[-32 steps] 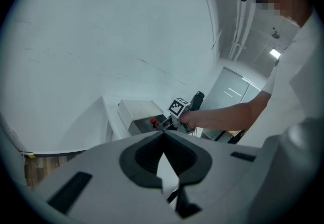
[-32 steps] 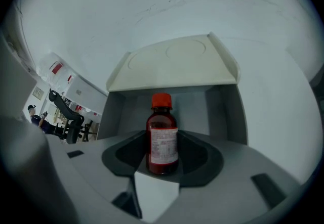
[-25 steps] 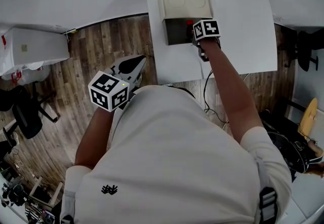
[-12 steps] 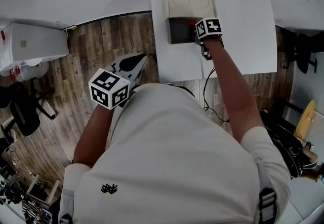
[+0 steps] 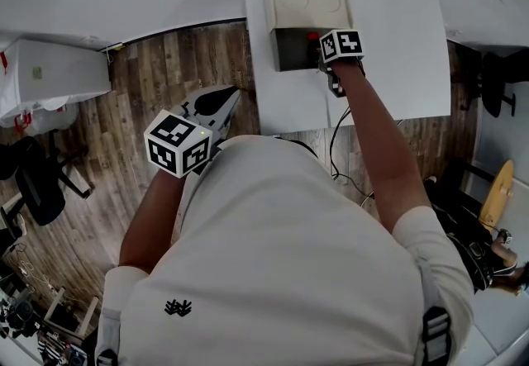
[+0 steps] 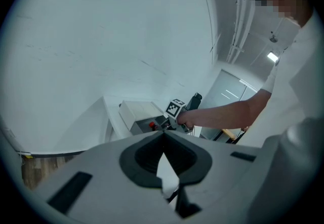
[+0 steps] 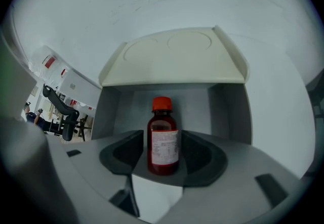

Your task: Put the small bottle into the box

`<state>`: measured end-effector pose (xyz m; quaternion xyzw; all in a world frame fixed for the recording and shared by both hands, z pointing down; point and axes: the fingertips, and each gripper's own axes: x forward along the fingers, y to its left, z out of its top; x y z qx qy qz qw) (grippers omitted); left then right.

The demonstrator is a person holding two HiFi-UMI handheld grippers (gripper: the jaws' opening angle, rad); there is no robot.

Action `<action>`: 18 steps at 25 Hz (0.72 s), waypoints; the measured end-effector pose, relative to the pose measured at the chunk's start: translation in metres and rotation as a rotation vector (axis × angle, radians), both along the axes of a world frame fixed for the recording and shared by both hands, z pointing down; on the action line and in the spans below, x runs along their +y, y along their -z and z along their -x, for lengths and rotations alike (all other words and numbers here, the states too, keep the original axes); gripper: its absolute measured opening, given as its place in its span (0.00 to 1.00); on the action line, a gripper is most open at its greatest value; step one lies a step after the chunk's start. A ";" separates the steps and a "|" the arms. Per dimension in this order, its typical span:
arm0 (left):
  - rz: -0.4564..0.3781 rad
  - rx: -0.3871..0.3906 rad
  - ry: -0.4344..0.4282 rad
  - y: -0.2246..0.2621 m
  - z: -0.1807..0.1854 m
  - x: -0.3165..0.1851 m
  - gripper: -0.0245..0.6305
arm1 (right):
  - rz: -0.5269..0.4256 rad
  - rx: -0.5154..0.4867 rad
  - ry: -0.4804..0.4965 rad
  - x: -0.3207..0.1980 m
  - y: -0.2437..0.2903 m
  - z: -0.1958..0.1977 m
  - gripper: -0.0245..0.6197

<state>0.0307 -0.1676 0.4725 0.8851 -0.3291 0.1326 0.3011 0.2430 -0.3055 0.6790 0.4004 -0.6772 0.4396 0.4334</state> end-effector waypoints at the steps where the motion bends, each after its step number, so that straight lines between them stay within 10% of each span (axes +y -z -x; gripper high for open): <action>1: -0.001 0.001 -0.002 0.000 0.000 0.001 0.04 | -0.001 0.001 0.000 0.000 0.000 0.000 0.41; 18: -0.029 -0.005 -0.085 0.002 0.017 0.002 0.04 | -0.162 -0.066 -0.097 0.014 0.044 -0.008 0.41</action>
